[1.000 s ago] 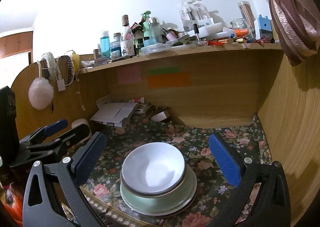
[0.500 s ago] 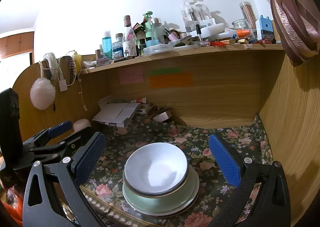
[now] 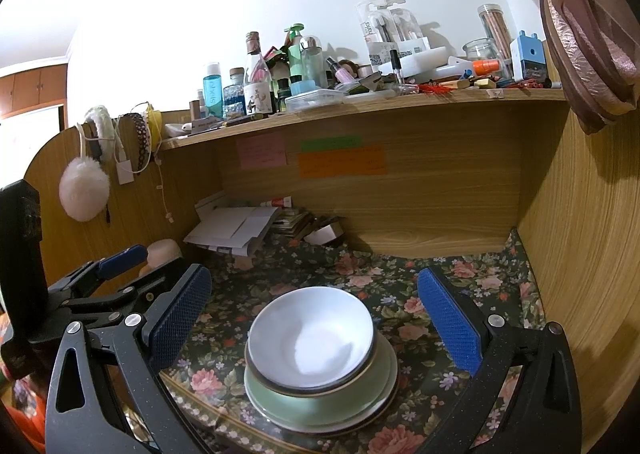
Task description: Organize plates and bowls
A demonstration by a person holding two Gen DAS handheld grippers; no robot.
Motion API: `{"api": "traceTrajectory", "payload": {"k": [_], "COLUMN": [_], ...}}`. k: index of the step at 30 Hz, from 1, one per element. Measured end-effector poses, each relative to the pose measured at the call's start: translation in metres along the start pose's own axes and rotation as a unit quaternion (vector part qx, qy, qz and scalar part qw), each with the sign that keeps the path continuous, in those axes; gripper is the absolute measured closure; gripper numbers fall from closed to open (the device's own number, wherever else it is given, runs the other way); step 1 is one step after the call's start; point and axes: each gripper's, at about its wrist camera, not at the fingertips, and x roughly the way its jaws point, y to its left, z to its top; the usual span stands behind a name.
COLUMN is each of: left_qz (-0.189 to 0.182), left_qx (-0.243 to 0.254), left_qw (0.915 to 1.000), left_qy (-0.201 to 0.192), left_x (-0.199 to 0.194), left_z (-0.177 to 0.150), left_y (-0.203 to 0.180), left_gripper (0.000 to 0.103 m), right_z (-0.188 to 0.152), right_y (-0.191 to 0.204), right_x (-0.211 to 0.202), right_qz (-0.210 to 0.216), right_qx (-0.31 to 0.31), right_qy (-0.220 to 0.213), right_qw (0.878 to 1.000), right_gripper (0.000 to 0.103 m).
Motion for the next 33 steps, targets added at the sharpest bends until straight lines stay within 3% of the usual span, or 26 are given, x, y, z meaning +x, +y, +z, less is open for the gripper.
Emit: {"api": "traceTrajectory", "payload": {"k": [33], "left_qz": [-0.013], "left_qx": [0.004], "left_qw": [0.9999], "left_qy": [0.004], "left_x": [0.0081], "left_z": [0.0006], "left_y": [-0.0095], "left_gripper": [0.004], "right_z": [0.0017], "right_y": [-0.0012], "right_x": [0.0012], "right_qz": [-0.016], "right_qx": [0.007], "right_qy": [-0.003], "right_qw": [1.0], "right_gripper": [0.0]}}
